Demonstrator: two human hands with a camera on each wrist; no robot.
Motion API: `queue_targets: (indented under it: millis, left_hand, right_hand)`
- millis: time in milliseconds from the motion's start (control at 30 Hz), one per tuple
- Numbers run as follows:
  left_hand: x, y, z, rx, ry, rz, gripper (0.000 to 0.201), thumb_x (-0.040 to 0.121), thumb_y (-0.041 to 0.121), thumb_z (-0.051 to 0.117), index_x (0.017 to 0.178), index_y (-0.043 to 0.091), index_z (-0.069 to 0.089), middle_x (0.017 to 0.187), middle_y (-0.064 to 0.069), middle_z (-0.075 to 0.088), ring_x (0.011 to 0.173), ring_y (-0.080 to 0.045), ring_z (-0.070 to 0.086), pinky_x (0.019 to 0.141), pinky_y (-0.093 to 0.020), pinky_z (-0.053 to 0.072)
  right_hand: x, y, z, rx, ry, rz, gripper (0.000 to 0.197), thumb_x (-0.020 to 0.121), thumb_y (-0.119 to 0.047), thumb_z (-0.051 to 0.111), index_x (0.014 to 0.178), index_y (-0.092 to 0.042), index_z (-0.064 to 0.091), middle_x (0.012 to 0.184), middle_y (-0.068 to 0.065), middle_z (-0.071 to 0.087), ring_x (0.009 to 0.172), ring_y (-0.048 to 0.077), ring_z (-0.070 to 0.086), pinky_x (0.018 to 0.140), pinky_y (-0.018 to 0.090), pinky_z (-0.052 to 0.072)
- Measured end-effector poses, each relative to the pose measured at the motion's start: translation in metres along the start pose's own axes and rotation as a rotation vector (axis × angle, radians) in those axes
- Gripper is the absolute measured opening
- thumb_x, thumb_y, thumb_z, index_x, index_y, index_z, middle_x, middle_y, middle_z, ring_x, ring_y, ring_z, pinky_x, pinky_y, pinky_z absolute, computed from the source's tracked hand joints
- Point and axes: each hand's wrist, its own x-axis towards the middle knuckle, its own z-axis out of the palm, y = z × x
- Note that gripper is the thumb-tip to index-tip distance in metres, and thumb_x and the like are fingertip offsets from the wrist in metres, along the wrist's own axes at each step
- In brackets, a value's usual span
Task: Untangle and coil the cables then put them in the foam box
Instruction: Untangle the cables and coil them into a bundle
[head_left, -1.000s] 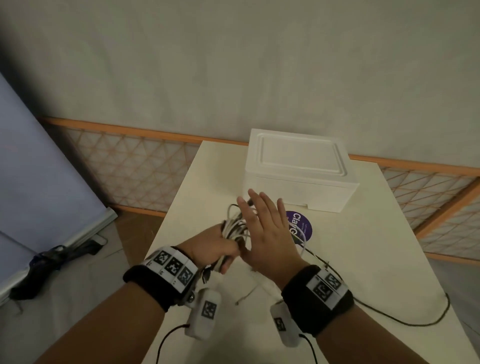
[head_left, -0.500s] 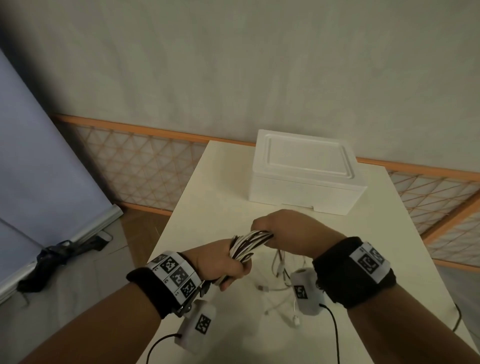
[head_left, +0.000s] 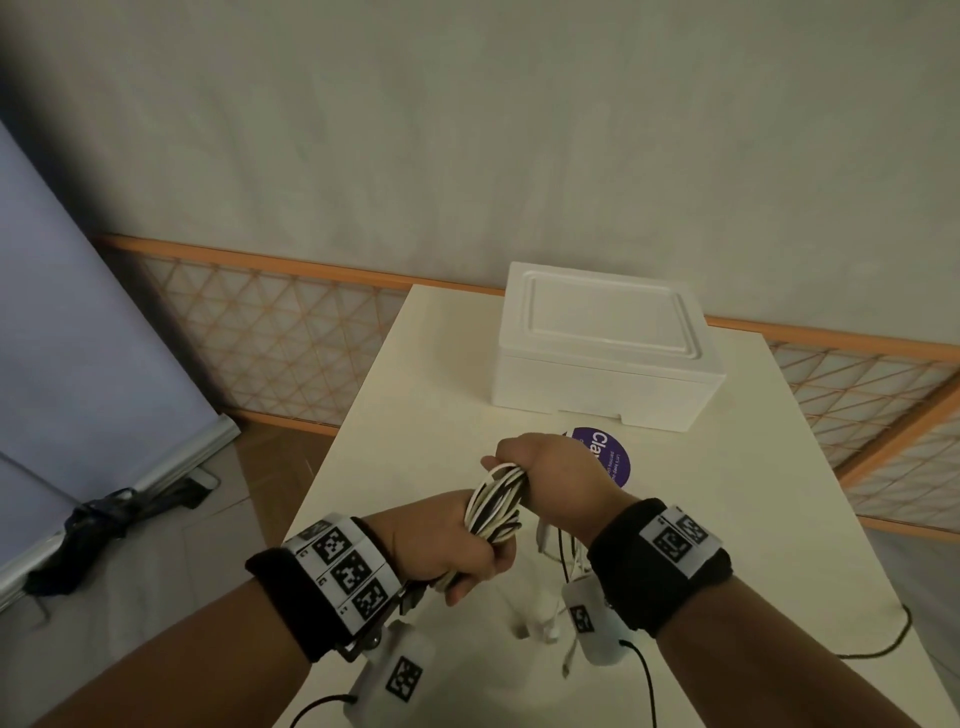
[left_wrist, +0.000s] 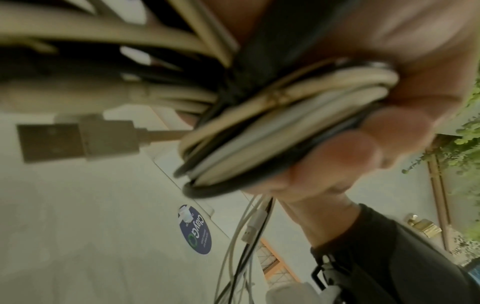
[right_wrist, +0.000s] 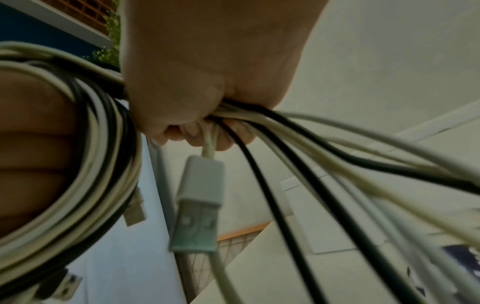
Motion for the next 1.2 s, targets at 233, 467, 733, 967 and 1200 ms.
queue_targets:
  millis: [233, 467, 733, 967, 1200]
  left_hand:
    - [0.008, -0.019, -0.011, 0.181, 0.127, -0.112, 0.015, 0.069, 0.018, 0.052, 0.076, 0.006, 0.058, 0.054, -0.015, 0.053, 0.043, -0.021, 0.050, 0.046, -0.019, 0.041]
    - [0.024, -0.020, -0.009, 0.187, 0.201, -0.109, 0.027, 0.081, 0.008, 0.053, 0.069, -0.016, 0.057, 0.042, -0.002, 0.054, 0.039, -0.013, 0.048, 0.051, -0.020, 0.043]
    - [0.026, -0.016, -0.002, 0.032, 0.153, -0.092, 0.017, 0.074, 0.019, 0.062, 0.068, 0.005, 0.056, 0.044, -0.004, 0.053, 0.040, -0.018, 0.045, 0.051, -0.024, 0.042]
    - [0.025, -0.024, 0.009, -0.132, 0.113, -0.103, 0.028, 0.066, 0.028, 0.068, 0.074, 0.004, 0.056, 0.043, -0.003, 0.053, 0.037, -0.015, 0.048, 0.046, -0.023, 0.042]
    - [0.029, -0.030, 0.010, -0.024, 0.163, -0.140, 0.022, 0.071, 0.020, 0.058, 0.079, 0.000, 0.061, 0.048, -0.007, 0.057, 0.044, -0.020, 0.049, 0.053, -0.024, 0.045]
  right_hand:
    - [-0.006, 0.003, 0.007, -0.103, -0.030, 0.015, 0.058, 0.076, -0.013, 0.059, 0.132, -0.018, 0.045, 0.115, 0.003, 0.057, 0.104, 0.022, 0.054, 0.090, 0.038, 0.045]
    - [-0.009, -0.009, 0.024, -0.188, 0.141, -0.228, 0.046, 0.073, -0.009, 0.060, 0.117, -0.019, 0.051, 0.097, 0.002, 0.061, 0.090, 0.024, 0.059, 0.087, 0.042, 0.051]
    - [-0.007, -0.004, 0.005, -0.284, -0.039, -0.163, 0.027, 0.065, -0.010, 0.070, 0.090, -0.017, 0.061, 0.054, -0.002, 0.054, 0.041, 0.020, 0.052, 0.046, 0.025, 0.041]
    - [-0.005, -0.011, -0.011, -0.205, -0.273, -0.045, 0.021, 0.084, -0.008, 0.050, 0.101, -0.017, 0.061, 0.088, 0.005, 0.064, 0.077, 0.025, 0.060, 0.069, 0.035, 0.050]
    - [-0.007, -0.012, -0.004, -0.170, -0.282, 0.021, 0.031, 0.087, -0.010, 0.047, 0.112, -0.021, 0.061, 0.097, 0.004, 0.065, 0.085, 0.024, 0.062, 0.075, 0.033, 0.050]
